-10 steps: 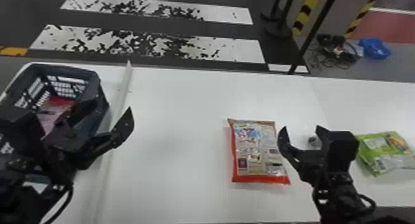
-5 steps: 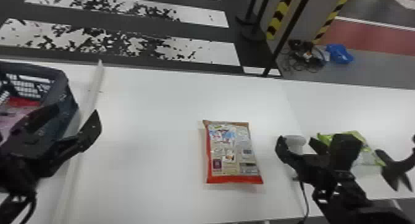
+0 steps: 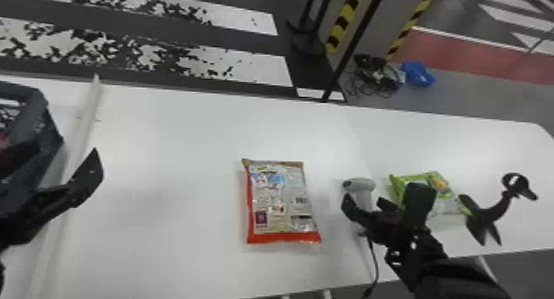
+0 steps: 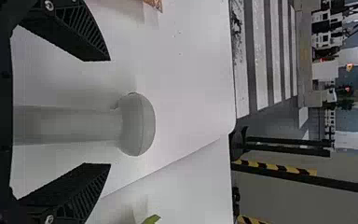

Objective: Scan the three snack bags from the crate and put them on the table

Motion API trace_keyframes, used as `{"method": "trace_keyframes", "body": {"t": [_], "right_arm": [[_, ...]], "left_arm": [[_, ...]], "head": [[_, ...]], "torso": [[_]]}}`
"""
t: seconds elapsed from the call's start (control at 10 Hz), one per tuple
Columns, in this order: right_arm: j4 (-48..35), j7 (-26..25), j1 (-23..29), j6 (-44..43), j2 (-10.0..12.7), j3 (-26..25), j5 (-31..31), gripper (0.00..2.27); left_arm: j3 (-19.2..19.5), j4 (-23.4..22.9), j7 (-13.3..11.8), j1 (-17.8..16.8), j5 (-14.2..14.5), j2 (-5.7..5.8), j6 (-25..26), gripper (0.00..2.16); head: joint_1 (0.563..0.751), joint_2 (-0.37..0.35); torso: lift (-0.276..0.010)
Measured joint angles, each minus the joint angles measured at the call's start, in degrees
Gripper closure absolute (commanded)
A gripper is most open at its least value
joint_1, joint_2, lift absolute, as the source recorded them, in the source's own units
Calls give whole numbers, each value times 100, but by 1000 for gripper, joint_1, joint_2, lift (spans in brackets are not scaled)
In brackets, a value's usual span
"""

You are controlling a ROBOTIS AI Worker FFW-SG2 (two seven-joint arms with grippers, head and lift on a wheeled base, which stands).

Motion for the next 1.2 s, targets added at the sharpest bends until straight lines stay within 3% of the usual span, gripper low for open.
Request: {"method": "trace_keyframes", "body": {"t": [0.1,0.2,0.3,0.4,0.8,1.2], "right_arm": [[198,78,-113,2,-23,21,44,556],[328,175,-195,99,-45,32,69,981],[415,258,-260,309,-61,22,86,1973],[461,262,-313,581,-80,7,107,2165],[185,311,-154,789,-31,-139,83,2192],[-1540,263,798,986,471,-663,-430,2192]], "left_arm": [[0,-7,-18,12,-21,0,0,60],[0,-16,-30,23,-32,0,0,60],[-1,-27,-39,30,-36,0,0,60],[-17,-33,-45,34,-37,0,0,60],[-96,-74,-25,32,-63,1,0,60],[-128,-103,-1,21,-63,21,0,60]], "head": [[695,-328],[695,-329],[695,-330],[695,-337],[695,-350],[695,-339]], "torso": [[-94],[-94],[-94],[-94],[-94],[-94]]}}
